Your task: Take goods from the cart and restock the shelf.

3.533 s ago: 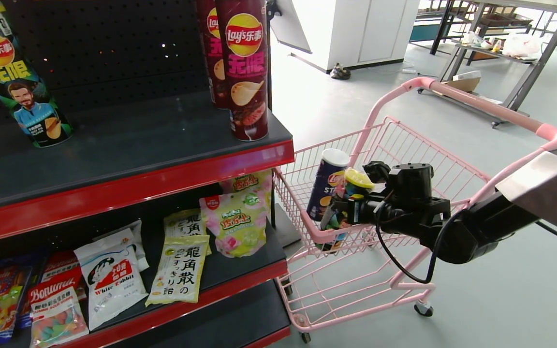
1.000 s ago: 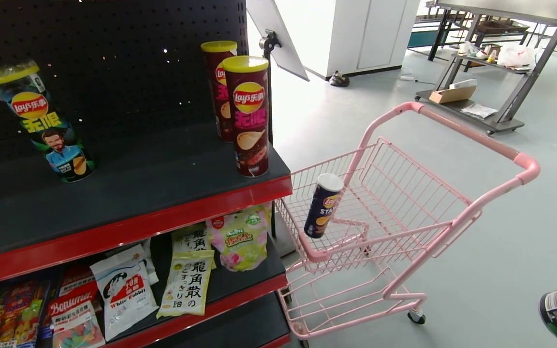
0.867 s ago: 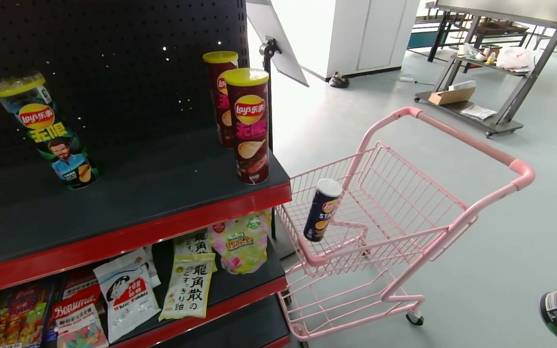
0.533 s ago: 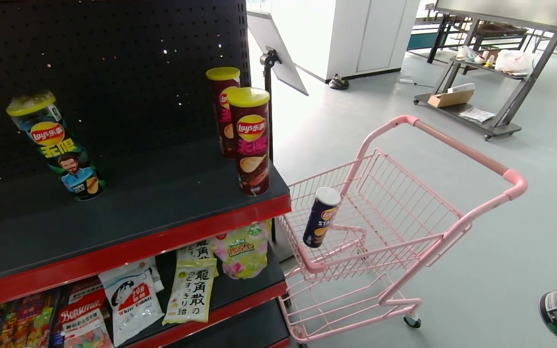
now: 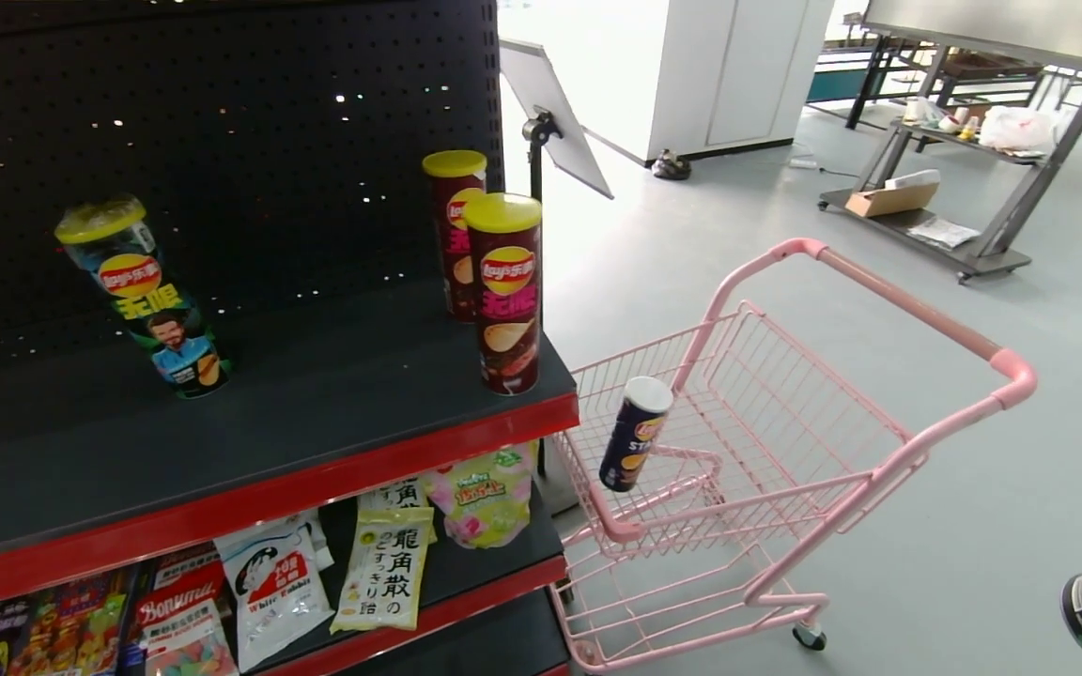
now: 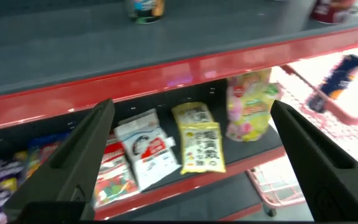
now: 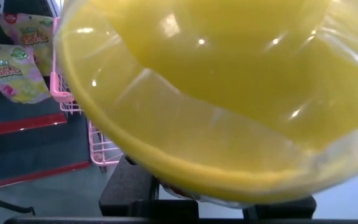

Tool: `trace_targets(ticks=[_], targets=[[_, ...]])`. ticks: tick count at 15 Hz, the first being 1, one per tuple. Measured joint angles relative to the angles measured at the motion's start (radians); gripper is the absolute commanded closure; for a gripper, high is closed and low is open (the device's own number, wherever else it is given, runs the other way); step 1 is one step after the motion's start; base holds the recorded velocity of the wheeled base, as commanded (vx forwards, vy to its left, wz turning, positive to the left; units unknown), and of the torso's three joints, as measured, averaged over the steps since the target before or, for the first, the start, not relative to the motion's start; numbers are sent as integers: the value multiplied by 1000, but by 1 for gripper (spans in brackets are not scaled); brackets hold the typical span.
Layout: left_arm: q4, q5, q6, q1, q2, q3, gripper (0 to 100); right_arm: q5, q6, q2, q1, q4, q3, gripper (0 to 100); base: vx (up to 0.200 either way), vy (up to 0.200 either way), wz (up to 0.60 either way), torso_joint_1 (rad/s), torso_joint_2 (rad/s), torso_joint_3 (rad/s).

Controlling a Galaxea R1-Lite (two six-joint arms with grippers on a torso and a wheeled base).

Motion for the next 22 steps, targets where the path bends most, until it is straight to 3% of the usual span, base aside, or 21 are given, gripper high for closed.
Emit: trace_targets(ticks=[4, 6, 18, 22], targets=[[0, 0, 0, -1, 0, 0, 0, 1, 0, -2, 1, 0, 3, 100, 0, 0, 600, 12, 2, 1], [1, 0, 0, -1, 0, 0, 0, 2, 0, -10, 1, -2, 14, 100, 0, 0, 0, 0, 0, 0], [1, -1, 0, -1, 0, 0, 0, 64, 5, -193, 13, 0, 124, 100, 0, 200, 0, 2, 3, 2], [1, -1, 0, -1, 0, 0, 0, 193, 27, -121, 29, -23, 60, 100, 0, 150, 0, 3, 1, 2]])
